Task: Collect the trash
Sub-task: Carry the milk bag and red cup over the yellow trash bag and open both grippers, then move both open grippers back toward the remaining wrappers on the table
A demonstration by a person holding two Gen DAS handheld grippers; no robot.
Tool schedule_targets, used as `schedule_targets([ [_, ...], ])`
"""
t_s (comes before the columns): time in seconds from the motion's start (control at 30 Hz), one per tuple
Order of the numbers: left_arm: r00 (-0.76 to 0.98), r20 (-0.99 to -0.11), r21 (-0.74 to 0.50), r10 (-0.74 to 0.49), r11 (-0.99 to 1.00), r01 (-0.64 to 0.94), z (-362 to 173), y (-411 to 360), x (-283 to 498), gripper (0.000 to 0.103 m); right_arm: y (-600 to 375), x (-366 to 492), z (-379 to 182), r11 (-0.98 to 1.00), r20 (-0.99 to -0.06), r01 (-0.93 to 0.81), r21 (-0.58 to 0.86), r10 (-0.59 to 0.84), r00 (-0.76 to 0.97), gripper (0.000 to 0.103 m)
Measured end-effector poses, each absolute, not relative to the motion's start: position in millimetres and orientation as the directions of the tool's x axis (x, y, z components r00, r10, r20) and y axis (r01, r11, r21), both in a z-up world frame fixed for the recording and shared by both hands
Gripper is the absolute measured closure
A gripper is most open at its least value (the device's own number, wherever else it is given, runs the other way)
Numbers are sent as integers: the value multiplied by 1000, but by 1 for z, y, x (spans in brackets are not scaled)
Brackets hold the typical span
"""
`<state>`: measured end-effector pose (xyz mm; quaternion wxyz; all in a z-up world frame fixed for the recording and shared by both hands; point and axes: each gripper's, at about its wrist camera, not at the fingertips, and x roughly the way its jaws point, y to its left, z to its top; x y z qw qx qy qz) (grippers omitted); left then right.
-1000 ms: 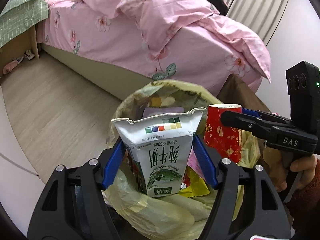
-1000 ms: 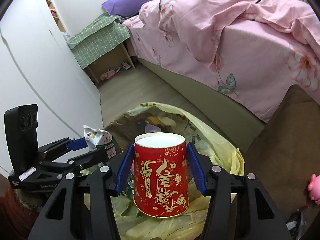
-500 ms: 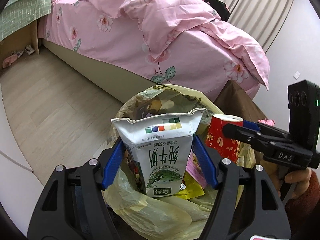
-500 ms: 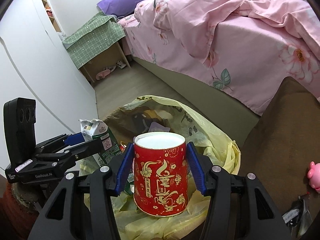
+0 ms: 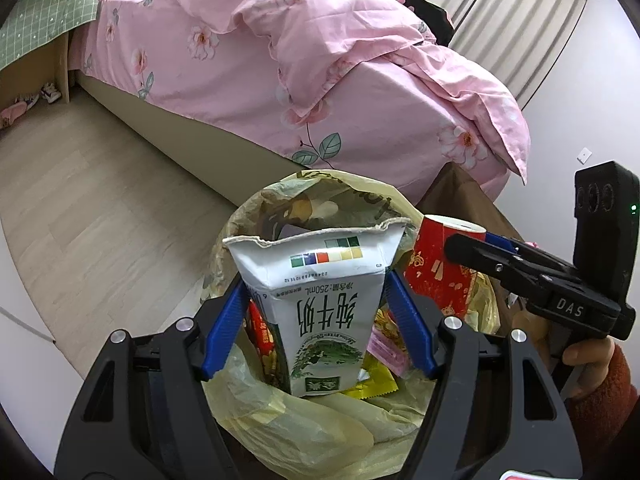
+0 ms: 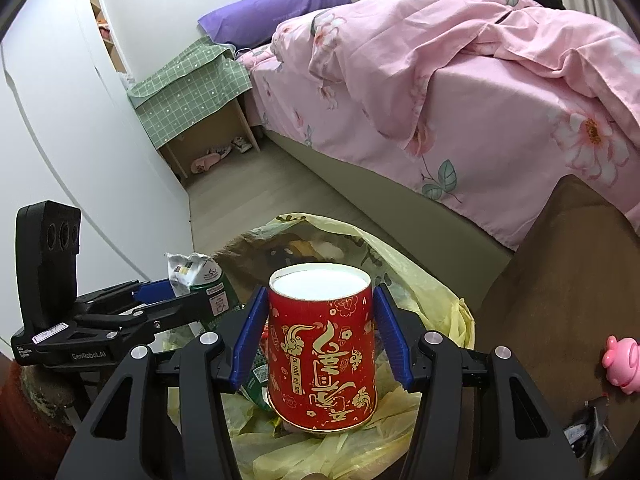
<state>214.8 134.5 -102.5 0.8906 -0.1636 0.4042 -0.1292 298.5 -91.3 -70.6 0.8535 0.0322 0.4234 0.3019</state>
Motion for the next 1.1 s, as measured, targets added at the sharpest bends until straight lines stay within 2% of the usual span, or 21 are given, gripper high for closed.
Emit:
schedule_targets([
  [0.13, 636, -677, -408, -371, 908, 95, -102, 135, 212, 36, -94, 300, -72, 812, -702, -477, 336, 554, 448, 50],
  [0.2, 644, -669, -420, -371, 904, 84, -99, 138, 209, 36, -97, 300, -71, 817, -694, -463, 345, 554, 460, 42],
  [0.3, 669, -655, -425, -352, 903, 60, -91, 142, 205, 31, -103, 295, -65, 826, -688, -448, 342, 545, 479, 40],
  [0.57, 736, -606, -386, -302, 921, 61, -52, 129, 187, 31, -141, 250, -37, 864, -659, -421, 276, 489, 572, 38],
  [0.73, 719, -602, -354, -348, 923, 150, -42, 87, 175, 31, -200, 203, -26, 891, -634, -359, 280, 452, 628, 38],
  [0.9, 668, -633, -283, -390, 921, 269, -49, 27, 168, 31, -263, 154, -27, 944, -648, -243, 222, 329, 687, 34],
  [1.1, 558, -675, -257, -482, 863, 435, -65, -50, 170, 31, -322, 112, -49, 953, -672, -144, 268, 292, 680, 33],
])
